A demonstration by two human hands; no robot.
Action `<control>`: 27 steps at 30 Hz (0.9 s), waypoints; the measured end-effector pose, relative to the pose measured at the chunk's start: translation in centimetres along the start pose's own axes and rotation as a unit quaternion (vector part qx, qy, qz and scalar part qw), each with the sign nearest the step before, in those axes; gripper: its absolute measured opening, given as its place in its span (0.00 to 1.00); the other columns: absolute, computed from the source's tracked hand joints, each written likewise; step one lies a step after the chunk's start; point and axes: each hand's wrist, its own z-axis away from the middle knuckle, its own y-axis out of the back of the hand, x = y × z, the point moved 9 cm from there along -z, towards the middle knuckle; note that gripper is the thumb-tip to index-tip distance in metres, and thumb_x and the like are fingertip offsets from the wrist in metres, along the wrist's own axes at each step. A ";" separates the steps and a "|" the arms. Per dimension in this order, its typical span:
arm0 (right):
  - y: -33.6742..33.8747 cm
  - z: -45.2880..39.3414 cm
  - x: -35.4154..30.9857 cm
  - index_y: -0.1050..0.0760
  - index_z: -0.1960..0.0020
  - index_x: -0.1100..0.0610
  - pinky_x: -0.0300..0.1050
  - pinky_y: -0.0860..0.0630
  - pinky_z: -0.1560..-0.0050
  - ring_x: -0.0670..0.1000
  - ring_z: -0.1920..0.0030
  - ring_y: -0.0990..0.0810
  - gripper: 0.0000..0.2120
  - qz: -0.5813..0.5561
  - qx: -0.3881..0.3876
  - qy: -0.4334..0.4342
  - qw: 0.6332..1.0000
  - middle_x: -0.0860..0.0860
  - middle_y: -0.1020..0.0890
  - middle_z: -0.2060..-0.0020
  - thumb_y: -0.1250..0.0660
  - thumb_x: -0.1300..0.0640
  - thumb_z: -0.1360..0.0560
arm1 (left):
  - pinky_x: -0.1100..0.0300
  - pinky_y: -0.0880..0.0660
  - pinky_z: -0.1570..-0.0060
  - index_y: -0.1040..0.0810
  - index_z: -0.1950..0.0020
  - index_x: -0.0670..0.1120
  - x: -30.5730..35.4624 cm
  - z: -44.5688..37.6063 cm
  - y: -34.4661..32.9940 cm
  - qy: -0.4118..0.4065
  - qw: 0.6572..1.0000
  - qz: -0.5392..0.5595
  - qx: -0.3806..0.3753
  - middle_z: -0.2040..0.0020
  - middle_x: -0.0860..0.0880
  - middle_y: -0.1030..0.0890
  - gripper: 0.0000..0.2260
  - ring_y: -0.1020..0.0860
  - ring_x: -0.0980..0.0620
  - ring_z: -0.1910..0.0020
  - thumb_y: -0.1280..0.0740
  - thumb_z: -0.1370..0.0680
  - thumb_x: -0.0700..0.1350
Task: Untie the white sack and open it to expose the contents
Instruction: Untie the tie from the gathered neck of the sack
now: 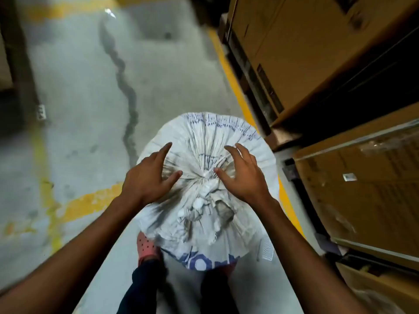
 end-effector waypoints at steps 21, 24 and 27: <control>-10.2 4.7 4.7 0.34 0.28 0.41 0.51 0.23 0.38 0.45 0.38 0.22 0.36 -0.283 0.061 -0.159 0.944 0.45 0.20 0.38 0.25 0.38 0.32 | 0.44 0.24 0.43 0.43 0.19 0.61 1.1 -0.9 -5.0 -0.014 0.999 0.032 -0.005 0.24 0.49 0.30 0.38 0.26 0.44 0.29 0.34 0.25 0.70; -11.1 4.6 5.0 0.26 0.36 0.44 0.48 0.21 0.41 0.42 0.42 0.20 0.28 -0.306 0.064 -0.173 0.934 0.43 0.18 0.45 0.24 0.39 0.32 | 0.44 0.25 0.41 0.34 0.22 0.59 2.3 -2.6 -4.7 -0.079 0.997 0.005 -0.003 0.27 0.49 0.25 0.34 0.27 0.43 0.31 0.34 0.25 0.70; -11.4 4.6 5.4 0.21 0.48 0.48 0.46 0.21 0.41 0.40 0.45 0.19 0.18 -0.326 0.070 -0.173 0.927 0.42 0.16 0.49 0.22 0.42 0.32 | 0.44 0.28 0.42 0.21 0.32 0.58 4.7 -5.0 -5.6 -0.172 0.983 -0.054 -0.043 0.35 0.50 0.19 0.29 0.25 0.42 0.36 0.36 0.27 0.72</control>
